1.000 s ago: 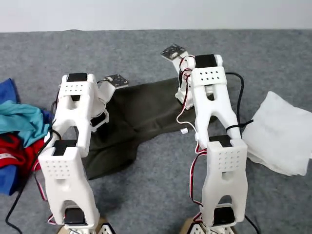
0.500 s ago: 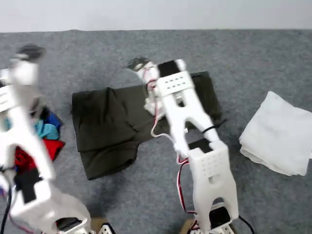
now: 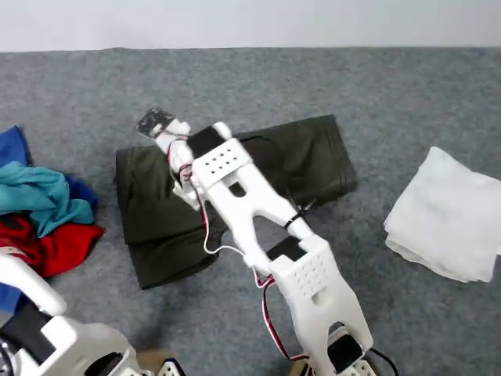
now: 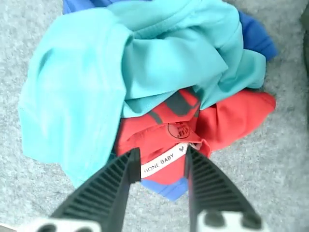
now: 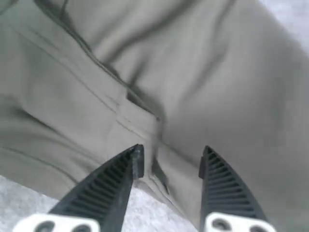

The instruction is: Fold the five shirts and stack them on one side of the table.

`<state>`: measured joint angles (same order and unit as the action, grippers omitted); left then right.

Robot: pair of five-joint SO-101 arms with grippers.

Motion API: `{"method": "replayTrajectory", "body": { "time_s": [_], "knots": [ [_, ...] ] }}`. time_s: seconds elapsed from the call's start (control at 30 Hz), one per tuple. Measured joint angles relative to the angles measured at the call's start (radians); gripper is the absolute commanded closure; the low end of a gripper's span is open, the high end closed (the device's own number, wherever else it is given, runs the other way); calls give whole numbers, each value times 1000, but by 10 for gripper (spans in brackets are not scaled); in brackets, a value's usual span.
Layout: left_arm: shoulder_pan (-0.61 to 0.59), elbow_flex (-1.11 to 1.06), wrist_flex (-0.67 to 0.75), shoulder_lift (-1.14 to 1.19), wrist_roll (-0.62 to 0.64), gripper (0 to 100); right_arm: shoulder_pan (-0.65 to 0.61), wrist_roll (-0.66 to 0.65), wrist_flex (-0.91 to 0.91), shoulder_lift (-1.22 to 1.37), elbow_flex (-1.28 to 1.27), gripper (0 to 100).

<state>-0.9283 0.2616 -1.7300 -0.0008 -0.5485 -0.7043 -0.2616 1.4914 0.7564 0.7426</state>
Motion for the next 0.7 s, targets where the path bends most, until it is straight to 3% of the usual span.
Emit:
{"method": "replayTrajectory", "body": {
  "time_s": [0.23,0.4,0.7],
  "knots": [
    [0,-8,0,0,2,845,-9,0,-61,77,0,806],
    [0,-8,0,0,2,845,-9,0,-94,106,0,990],
    [0,-8,0,0,2,845,-8,-5,-55,60,0,988]
  ]
}}
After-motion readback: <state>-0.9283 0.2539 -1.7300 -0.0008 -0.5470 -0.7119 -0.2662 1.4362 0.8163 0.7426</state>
